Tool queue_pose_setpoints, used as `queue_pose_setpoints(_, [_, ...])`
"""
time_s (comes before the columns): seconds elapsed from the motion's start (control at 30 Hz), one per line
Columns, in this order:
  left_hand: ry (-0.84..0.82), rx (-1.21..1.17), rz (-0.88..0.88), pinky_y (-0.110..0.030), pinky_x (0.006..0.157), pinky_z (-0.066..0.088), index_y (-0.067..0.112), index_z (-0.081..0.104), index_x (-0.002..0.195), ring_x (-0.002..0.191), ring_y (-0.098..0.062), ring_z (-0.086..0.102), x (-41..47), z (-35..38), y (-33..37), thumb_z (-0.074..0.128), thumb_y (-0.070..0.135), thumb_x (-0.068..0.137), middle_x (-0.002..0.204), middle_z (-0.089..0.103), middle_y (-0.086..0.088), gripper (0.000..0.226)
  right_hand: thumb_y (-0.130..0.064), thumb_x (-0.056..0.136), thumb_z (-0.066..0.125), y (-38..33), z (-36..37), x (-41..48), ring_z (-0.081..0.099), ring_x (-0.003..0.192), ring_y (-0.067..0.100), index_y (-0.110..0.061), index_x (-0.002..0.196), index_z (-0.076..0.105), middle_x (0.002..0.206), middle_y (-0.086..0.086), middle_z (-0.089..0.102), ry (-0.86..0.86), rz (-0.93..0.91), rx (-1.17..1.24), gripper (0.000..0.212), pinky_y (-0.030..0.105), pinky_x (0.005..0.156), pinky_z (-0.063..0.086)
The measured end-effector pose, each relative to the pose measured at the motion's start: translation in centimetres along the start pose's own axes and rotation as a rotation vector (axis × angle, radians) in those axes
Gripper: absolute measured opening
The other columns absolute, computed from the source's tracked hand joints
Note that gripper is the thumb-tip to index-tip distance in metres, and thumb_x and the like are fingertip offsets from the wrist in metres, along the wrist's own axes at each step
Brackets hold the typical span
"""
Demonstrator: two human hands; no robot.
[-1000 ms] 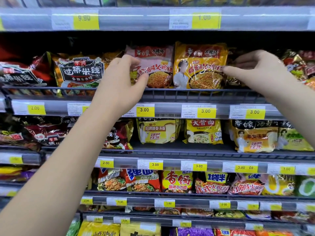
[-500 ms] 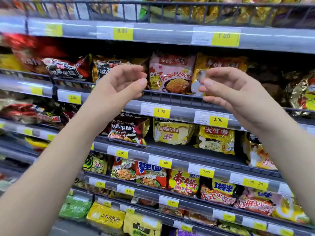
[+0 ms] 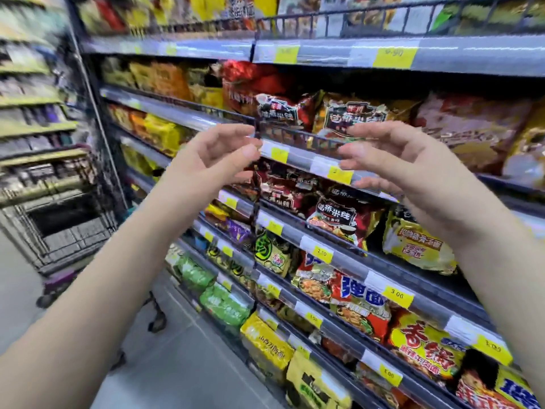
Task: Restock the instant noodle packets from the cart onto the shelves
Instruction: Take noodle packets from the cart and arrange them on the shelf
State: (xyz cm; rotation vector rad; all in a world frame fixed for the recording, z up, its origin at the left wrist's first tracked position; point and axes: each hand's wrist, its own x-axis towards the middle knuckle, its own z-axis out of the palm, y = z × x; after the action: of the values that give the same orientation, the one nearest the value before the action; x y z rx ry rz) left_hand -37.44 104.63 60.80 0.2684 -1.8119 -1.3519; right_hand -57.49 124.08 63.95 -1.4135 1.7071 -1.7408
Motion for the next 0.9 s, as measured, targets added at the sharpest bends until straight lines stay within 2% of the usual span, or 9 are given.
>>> queue_pose_setpoints(0.1, [0.075,-0.005,-0.008,-0.043,0.097,0.057,0.012,0.062,0.130,0.116,-0.020,0.068,-0.2,-4.2,-0.7,0.073,0.028,0.091,0.126,0.069,-0.011,0.043,-0.022,0.090,0.072,0.2,4.1,2.4,0.074,0.106,0.018,-0.019,0.122,0.067,0.118,0.011,0.074,-0.064,0.008,0.033,0.033,0.025,0.078,0.059])
queue_pose_setpoints(0.3, [0.164,0.015,-0.037,-0.039,0.096,0.057,0.021,0.065,0.123,0.121,-0.022,0.066,-0.5,-15.1,-3.1,0.071,0.029,0.090,0.123,0.072,-0.004,0.035,-0.030,0.080,0.075,0.5,15.2,8.5,0.074,0.102,0.017,-0.022,0.118,0.067,0.114,0.010,0.074,-0.173,0.001,0.077,0.039,0.026,0.076,0.059])
queue_pose_setpoints(0.4, [0.243,0.039,-0.065,-0.039,0.095,0.058,0.017,0.064,0.124,0.118,-0.023,0.068,-0.8,-21.8,-3.9,0.071,0.025,0.090,0.120,0.074,-0.005,0.036,-0.032,0.078,0.075,0.9,21.9,11.7,0.074,0.103,0.016,-0.022,0.119,0.068,0.119,0.012,0.073,-0.235,0.013,0.104,0.042,0.026,0.078,0.059])
queue_pose_setpoints(0.5, [0.303,0.106,-0.108,-0.038,0.096,0.057,0.017,0.064,0.125,0.114,-0.018,0.070,-1.8,-28.7,-4.6,0.071,0.032,0.086,0.118,0.074,-0.001,0.042,-0.034,0.076,0.075,1.3,29.1,14.5,0.073,0.104,0.017,-0.021,0.119,0.067,0.118,0.011,0.074,-0.306,0.024,0.138,0.046,0.025,0.079,0.059])
queue_pose_setpoints(0.57, [0.343,0.137,-0.137,-0.036,0.095,0.058,0.018,0.064,0.125,0.114,-0.016,0.070,-2.7,-33.2,-5.2,0.069,0.033,0.084,0.118,0.074,0.000,0.043,-0.038,0.075,0.076,1.8,33.8,16.2,0.073,0.107,0.019,-0.021,0.122,0.067,0.119,0.009,0.074,-0.361,0.031,0.142,0.051,0.030,0.084,0.059])
queue_pose_setpoints(0.67, [0.387,0.169,-0.175,-0.032,0.093,0.058,0.018,0.064,0.124,0.114,-0.015,0.070,-4.3,-39.2,-6.3,0.068,0.033,0.085,0.119,0.074,0.000,0.043,-0.031,0.082,0.073,2.9,40.7,18.2,0.073,0.106,0.019,-0.020,0.124,0.067,0.120,0.012,0.072,-0.419,0.045,0.165,0.044,0.035,0.090,0.059])
queue_pose_setpoints(0.8, [0.485,0.161,-0.233,-0.031,0.092,0.058,0.018,0.064,0.123,0.114,-0.016,0.070,-6.2,-45.6,-7.9,0.072,0.031,0.085,0.118,0.074,-0.001,0.041,-0.026,0.086,0.072,4.4,48.3,20.1,0.073,0.103,0.017,-0.016,0.125,0.066,0.117,0.012,0.074,-0.482,0.092,0.208,0.041,0.028,0.083,0.060])
queue_pose_setpoints(0.9, [0.546,0.145,-0.265,-0.032,0.092,0.058,0.020,0.066,0.121,0.113,-0.017,0.070,-7.2,-49.3,-9.6,0.074,0.032,0.085,0.117,0.074,-0.002,0.039,-0.028,0.082,0.072,6.0,52.6,21.1,0.073,0.101,0.017,-0.017,0.122,0.067,0.115,0.013,0.074,-0.528,0.129,0.230,0.042,0.029,0.083,0.060])
